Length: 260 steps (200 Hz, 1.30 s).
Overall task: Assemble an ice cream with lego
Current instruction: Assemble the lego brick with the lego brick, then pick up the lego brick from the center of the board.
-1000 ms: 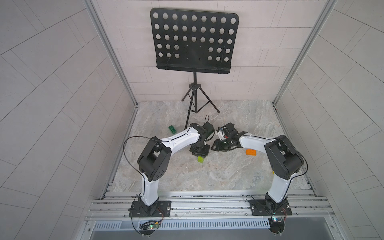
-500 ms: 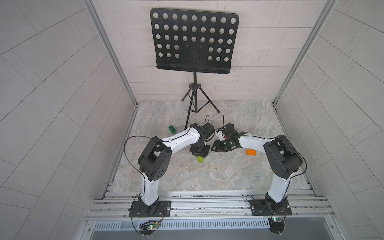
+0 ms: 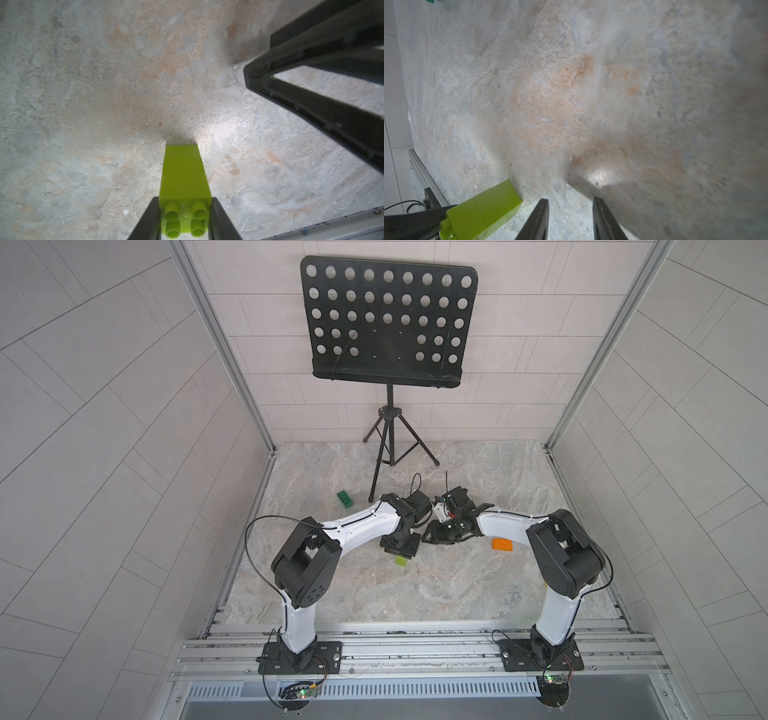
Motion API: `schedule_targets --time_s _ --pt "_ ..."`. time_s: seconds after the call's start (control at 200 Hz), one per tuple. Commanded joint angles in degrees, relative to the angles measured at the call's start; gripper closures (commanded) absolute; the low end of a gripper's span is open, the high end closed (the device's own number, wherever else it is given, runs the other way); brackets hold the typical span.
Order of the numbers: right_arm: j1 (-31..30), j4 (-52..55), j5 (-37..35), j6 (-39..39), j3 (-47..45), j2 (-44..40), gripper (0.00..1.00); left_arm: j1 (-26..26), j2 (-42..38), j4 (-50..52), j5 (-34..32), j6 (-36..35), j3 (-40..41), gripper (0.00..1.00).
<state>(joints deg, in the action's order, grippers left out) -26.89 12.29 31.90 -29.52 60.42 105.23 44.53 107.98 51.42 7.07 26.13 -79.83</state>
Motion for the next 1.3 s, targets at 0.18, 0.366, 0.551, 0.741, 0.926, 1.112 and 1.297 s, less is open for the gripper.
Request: schedule_targets --time_s 0.18,0.366,0.551,0.741,0.926,1.112,1.297 --pt "-0.26 1.08 -0.08 0.76 1.27 0.38 0.56 0.20 3.47 0.32 -1.46 1.03 2.82 0.53" --pt "-0.28 0.99 -0.04 0.76 1.16 0.24 0.53 0.11 2.56 1.27 -1.12 1.12 0.88 0.39" --pt "-0.26 0.85 -0.08 0.77 0.99 0.13 0.50 -0.10 0.48 1.93 0.08 1.30 -1.08 0.18" --pt "-0.31 0.62 -0.56 0.70 0.66 -0.44 0.47 -4.54 -4.54 2.35 3.89 1.60 -2.45 0.00" --pt "-0.18 -0.14 -1.65 0.64 -0.10 -1.58 0.45 -18.12 -11.20 3.23 3.99 6.98 -3.54 0.00" --pt "-0.22 -1.51 -3.33 0.41 -1.46 -3.70 0.45 -32.25 -15.07 -5.13 2.12 20.87 3.38 0.00" --pt "-0.10 -3.25 -5.68 0.33 -3.32 -6.63 0.44 -41.36 -5.09 -9.58 7.26 26.49 -0.69 0.01"
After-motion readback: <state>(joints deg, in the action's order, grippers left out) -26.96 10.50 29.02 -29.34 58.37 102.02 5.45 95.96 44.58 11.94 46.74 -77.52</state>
